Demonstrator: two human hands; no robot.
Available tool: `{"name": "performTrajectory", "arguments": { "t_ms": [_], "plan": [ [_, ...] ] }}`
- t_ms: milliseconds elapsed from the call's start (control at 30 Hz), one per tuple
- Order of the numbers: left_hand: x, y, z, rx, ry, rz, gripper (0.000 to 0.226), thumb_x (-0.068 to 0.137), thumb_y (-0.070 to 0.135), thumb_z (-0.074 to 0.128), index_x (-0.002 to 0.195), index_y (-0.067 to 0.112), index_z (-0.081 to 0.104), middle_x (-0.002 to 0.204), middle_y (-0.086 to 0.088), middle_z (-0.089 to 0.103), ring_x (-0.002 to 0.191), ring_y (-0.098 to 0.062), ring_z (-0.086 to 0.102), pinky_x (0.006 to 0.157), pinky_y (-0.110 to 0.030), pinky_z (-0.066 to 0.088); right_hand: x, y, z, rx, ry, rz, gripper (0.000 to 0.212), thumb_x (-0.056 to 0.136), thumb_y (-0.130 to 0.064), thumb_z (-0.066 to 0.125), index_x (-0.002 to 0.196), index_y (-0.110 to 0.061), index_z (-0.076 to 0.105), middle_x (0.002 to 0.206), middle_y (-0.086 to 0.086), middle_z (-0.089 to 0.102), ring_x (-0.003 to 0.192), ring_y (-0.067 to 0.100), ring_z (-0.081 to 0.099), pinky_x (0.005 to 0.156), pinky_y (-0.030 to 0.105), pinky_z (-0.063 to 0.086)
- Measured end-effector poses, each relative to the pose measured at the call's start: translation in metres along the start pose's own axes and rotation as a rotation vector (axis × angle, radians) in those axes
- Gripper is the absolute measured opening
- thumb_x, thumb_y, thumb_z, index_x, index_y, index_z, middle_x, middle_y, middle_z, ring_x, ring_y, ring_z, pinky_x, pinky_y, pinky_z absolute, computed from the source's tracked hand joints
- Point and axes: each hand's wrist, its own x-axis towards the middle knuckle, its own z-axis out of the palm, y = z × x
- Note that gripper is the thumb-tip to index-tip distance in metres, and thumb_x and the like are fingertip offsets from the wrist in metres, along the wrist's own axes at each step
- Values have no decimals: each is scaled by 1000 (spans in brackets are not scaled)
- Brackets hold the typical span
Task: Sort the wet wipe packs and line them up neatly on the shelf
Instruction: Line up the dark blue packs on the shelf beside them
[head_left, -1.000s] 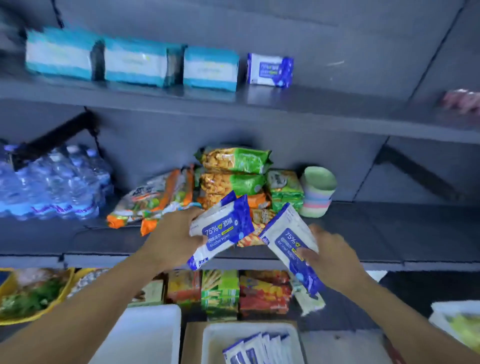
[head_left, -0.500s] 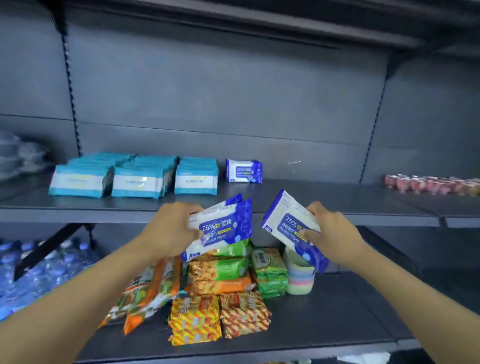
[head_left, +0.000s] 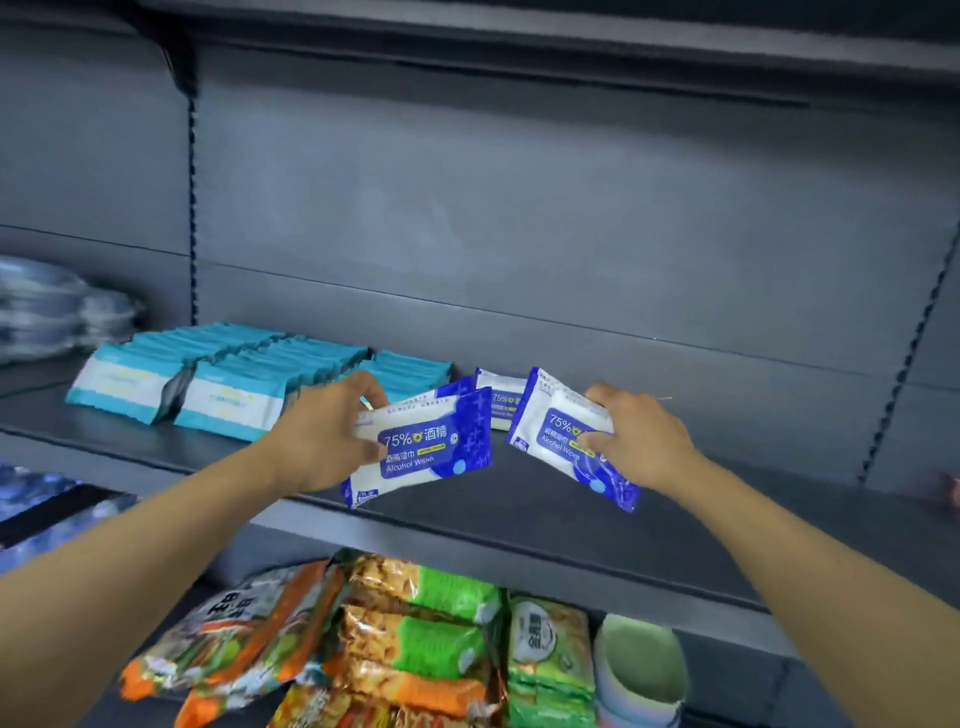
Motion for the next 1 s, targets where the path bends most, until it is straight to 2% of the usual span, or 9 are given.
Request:
{"name": "performTrajectory", "arguments": {
  "t_ms": [133,267,400,533,667,767,900,1000],
  "plan": [
    [22,10,17,66,26,-88,33,78,11,71,94,24,45,98,-5,67,77,-21,63,62,-30,50,56,29,30,14,-37,-82,30,88,-29,61,116,-24,52,111,0,63,97,26,57,70,29,34],
    [40,15,19,95,55,-122,31,77,9,71,96,23,50,93,-4,67,74,-20,61,63,-30,47,102,36,57,67,-48,-105,41,84,-29,66,123,-29,55,119,-1,62,109,25,56,75,29,35],
    [52,9,18,128,34,-123,32,78,10,71,96,25,48,90,0,65,68,-11,58,55,-23,44,134,27,79,73,-51,-145,41,81,-31,70,121,-30,58,117,-1,63,107,25,56,73,29,36],
    [57,-2,21,136,-21,-96,30,78,11,71,91,26,49,83,6,67,65,-7,60,53,-20,44,151,17,94,89,-60,-141,48,81,-32,71,127,-29,55,122,-2,61,110,24,56,75,29,38],
    [58,-11,24,68,-51,-81,31,79,9,71,89,26,47,81,11,69,65,-6,64,54,-21,50,150,13,110,-127,-19,-205,41,88,-37,60,126,-23,52,125,3,57,113,27,53,81,32,37],
    [57,-14,25,56,-94,-57,31,79,10,71,88,26,46,84,8,70,67,-8,65,58,-26,52,145,16,119,-266,16,-199,52,90,-46,53,136,-27,41,131,6,50,120,27,46,95,37,35],
    [57,-12,25,82,-135,-11,31,81,12,70,88,29,46,90,9,69,71,-11,65,58,-24,51,152,13,123,-217,-2,-186,49,93,-29,52,139,-20,38,132,11,47,121,29,44,97,36,37],
    [58,-10,24,82,-151,12,30,82,12,70,89,29,46,91,11,69,75,-13,66,60,-25,52,161,6,127,-129,11,-162,46,90,-28,60,131,-12,43,129,13,49,119,31,45,94,35,39]
  ]
}}
